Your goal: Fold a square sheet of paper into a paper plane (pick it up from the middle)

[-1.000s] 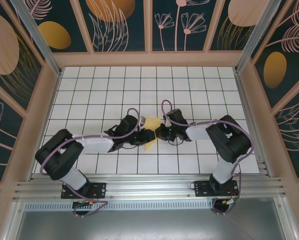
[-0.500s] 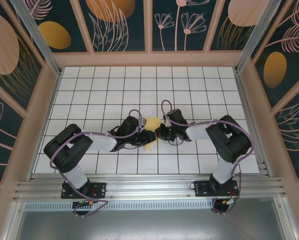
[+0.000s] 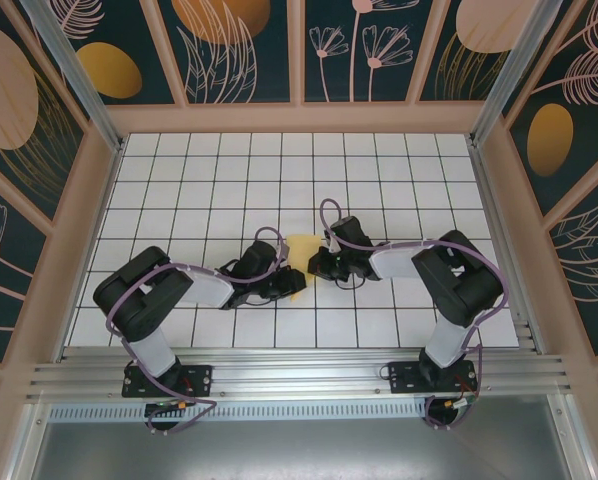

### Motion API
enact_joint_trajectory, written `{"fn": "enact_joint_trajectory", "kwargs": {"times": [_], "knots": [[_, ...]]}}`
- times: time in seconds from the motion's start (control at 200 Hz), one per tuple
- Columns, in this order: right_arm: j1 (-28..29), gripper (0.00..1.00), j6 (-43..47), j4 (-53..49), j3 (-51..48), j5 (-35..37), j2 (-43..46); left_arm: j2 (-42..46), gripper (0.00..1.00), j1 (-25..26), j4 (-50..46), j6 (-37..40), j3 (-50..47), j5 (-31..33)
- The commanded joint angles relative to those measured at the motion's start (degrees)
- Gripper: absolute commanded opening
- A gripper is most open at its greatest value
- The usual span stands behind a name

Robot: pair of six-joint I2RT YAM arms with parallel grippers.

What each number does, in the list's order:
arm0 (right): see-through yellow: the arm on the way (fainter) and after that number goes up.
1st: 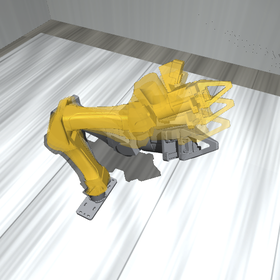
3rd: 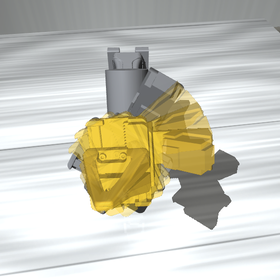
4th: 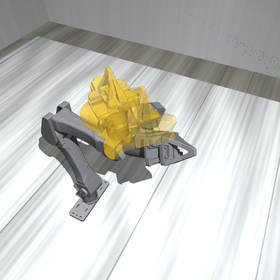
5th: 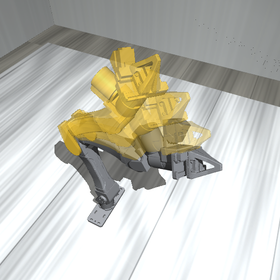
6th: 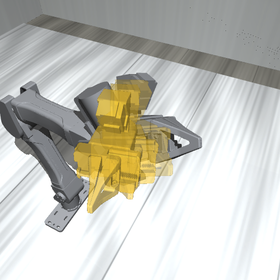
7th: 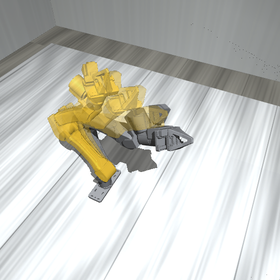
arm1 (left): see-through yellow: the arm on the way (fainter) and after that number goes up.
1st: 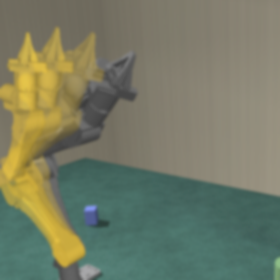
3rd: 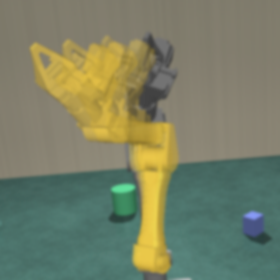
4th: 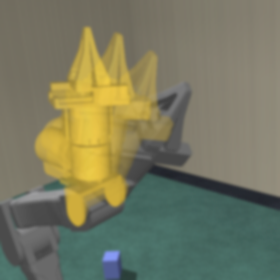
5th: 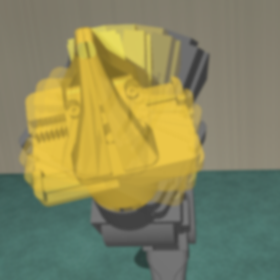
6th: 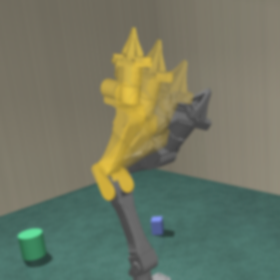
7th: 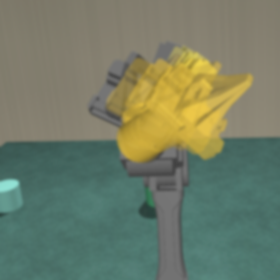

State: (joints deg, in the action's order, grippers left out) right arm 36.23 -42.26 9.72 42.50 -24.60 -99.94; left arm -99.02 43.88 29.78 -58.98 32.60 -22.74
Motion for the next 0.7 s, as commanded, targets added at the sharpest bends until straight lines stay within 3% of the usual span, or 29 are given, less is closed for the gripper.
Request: {"fn": "enact_joint_trajectory", "kwargs": {"times": [0.0,0.195,0.41,0.696], "knots": [[-0.73,0.1,1.91,-6.68,-0.34,6.42,2.36,-1.0,0.19,0.07,-10.28,2.22,-2.91,4.07],[-0.54,0.05,0.91,-3.05,-1.36,1.95,7.37,-0.9,0.13,0.04,-9.3,2.46,-2.8,3.11],[2.44,0.0,-1.69,2.72,-2.56,-1.89,4.47,-1.37,0.11,0.06,-9.16,2.56,-2.32,2.9],[0.81,0.0,-1.23,1.48,-2.87,5.15,-0.98,-2.22,0.08,0.05,-11.34,3.64,-2.27,3.61]]}}
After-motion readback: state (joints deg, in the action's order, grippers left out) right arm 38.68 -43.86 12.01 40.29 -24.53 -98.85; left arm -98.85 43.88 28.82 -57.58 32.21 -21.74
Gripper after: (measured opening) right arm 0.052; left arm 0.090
